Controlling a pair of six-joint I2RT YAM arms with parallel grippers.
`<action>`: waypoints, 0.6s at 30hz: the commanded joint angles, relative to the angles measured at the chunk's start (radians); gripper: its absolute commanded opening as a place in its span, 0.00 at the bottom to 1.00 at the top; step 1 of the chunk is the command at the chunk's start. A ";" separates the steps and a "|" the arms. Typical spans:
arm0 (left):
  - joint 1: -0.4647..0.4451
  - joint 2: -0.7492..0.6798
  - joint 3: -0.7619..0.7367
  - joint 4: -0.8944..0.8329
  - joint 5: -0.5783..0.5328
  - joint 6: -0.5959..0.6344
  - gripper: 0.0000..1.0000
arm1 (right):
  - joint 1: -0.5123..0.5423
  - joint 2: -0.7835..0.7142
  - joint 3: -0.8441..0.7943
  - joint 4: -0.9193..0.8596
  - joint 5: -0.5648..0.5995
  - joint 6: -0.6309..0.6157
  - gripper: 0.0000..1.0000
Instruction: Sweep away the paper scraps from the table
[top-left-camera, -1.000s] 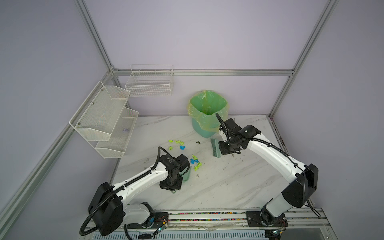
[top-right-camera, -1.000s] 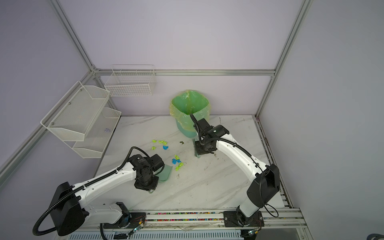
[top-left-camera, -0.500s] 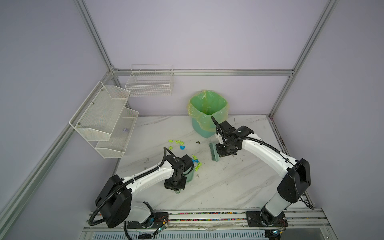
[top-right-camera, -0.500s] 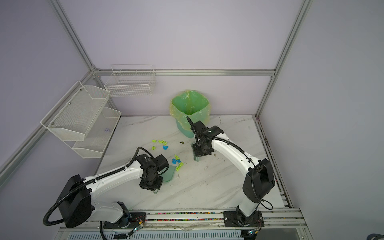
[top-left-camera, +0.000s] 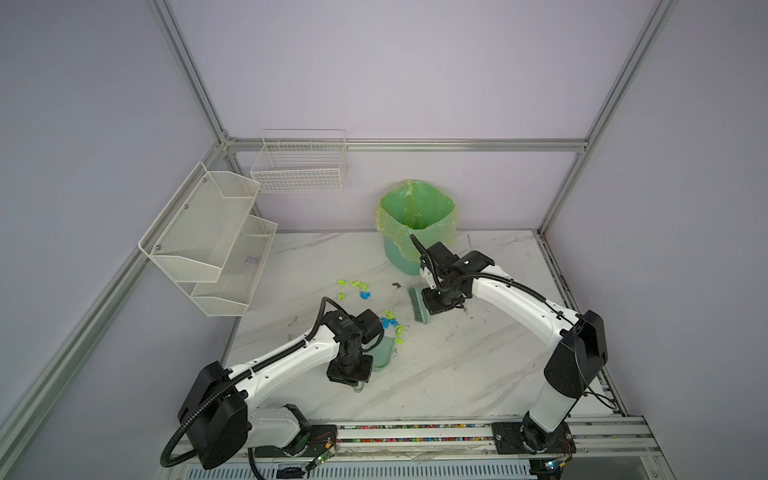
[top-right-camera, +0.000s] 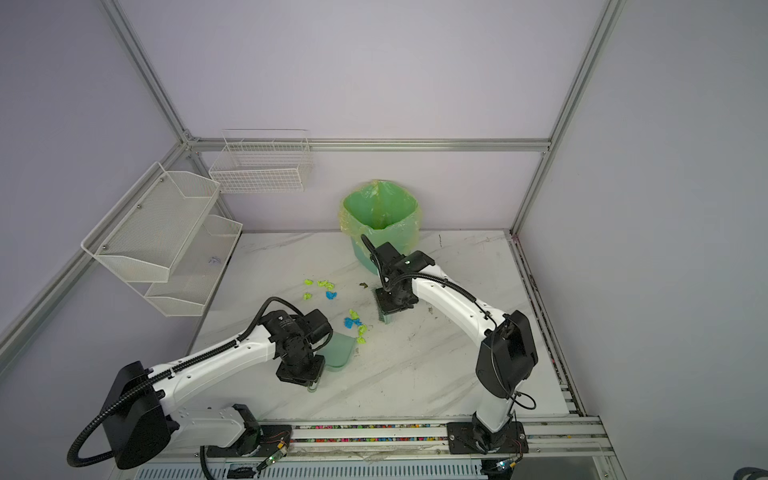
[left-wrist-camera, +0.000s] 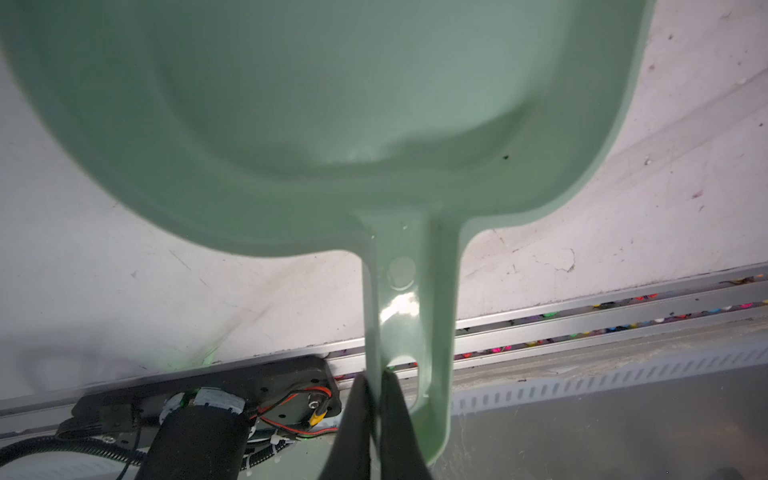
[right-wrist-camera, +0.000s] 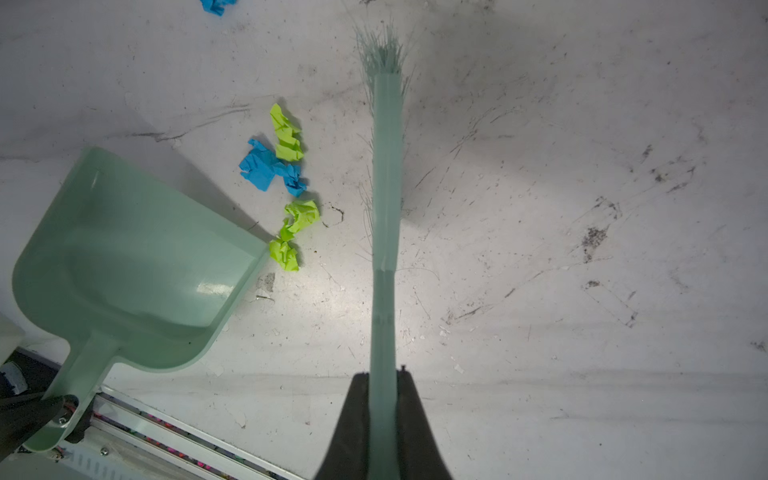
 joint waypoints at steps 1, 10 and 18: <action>-0.006 -0.015 -0.034 -0.029 0.025 0.030 0.00 | 0.010 0.007 0.031 -0.019 0.019 -0.015 0.00; -0.044 -0.050 -0.033 -0.030 0.064 0.002 0.00 | 0.012 0.010 0.043 -0.022 0.025 -0.017 0.00; -0.054 -0.010 -0.038 0.027 0.077 0.000 0.00 | 0.020 0.024 0.064 -0.022 0.014 -0.022 0.00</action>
